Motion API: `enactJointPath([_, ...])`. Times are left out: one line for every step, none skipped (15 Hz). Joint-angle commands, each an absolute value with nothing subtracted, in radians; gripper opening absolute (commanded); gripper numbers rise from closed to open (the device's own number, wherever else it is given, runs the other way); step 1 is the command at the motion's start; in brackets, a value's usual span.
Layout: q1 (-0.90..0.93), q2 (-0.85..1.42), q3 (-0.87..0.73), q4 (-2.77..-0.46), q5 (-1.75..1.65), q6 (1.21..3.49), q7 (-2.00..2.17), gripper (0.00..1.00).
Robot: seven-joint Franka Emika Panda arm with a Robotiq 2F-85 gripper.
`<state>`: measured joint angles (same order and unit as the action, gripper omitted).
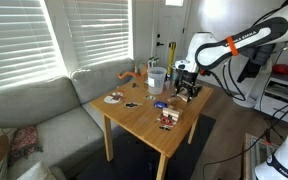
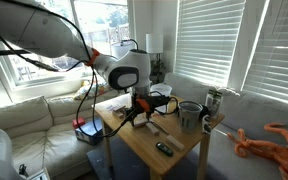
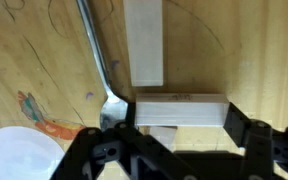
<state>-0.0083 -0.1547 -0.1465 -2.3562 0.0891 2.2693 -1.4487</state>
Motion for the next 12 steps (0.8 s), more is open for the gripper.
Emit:
enactJointPath([0.001,-0.213,-0.121,-2.354,0.082,2.217,-1.518,0.58])
enactJointPath([0.007,-0.223,-0.116,-2.352,0.086,2.205,-1.539,0.58])
enactJointPath([0.013,-0.237,-0.110,-2.354,0.086,2.190,-1.558,0.58])
enactJointPath([0.020,-0.248,-0.105,-2.354,0.086,2.176,-1.574,0.58])
enactJointPath([0.031,-0.256,-0.102,-2.358,0.098,2.168,-1.596,0.58])
enactJointPath([0.038,-0.261,-0.099,-2.361,0.098,2.160,-1.611,0.58])
enactJointPath([0.048,-0.269,-0.096,-2.369,0.104,2.157,-1.626,0.58])
enactJointPath([0.057,-0.275,-0.094,-2.374,0.108,2.160,-1.643,0.58])
enactJointPath([0.066,-0.280,-0.091,-2.379,0.107,2.164,-1.655,0.58])
enactJointPath([0.074,-0.282,-0.088,-2.381,0.112,2.170,-1.669,0.58])
enactJointPath([0.081,-0.282,-0.086,-2.381,0.115,2.171,-1.679,0.58])
enactJointPath([0.089,-0.281,-0.082,-2.380,0.119,2.172,-1.683,0.58])
